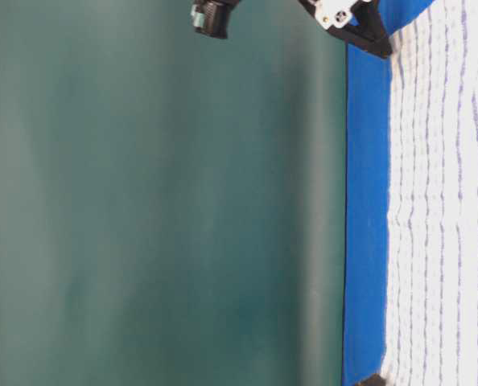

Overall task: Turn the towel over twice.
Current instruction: 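Grasp the towel's far left and right corners with both grippers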

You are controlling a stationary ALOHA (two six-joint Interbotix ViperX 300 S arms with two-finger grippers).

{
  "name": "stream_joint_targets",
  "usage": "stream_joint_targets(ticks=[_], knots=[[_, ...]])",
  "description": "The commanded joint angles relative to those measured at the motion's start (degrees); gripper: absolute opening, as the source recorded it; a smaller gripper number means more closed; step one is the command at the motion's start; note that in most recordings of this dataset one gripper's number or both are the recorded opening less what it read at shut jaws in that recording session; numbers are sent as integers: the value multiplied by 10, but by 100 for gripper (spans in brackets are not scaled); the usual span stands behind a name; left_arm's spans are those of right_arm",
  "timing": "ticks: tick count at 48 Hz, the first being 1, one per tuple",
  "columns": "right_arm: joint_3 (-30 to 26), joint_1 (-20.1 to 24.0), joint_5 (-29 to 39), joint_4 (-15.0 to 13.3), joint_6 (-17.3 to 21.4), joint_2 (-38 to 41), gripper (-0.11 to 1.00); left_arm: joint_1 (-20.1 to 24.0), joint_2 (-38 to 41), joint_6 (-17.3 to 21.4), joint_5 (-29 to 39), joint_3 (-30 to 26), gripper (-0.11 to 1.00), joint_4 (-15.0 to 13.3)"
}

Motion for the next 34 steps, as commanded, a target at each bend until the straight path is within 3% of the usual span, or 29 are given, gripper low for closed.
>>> stream_joint_targets(ticks=[1,11,15,21,26,34], knots=[[-9,-4,-6,-1,-3,2,59,2,8,1,-11,-14,88,0],[-2,-4,-4,-1,-4,4,55,2,32,1,10,-17,80,-2],[0,-4,-1,-1,-5,4,41,2,33,1,27,-18,61,-2],[3,1,-1,-8,-6,4,8,2,33,0,36,-20,24,-2],[3,4,0,-13,-5,3,6,2,33,0,38,-21,3,-2],[1,5,-1,-12,-4,2,6,2,31,-4,40,-21,3,-2]])
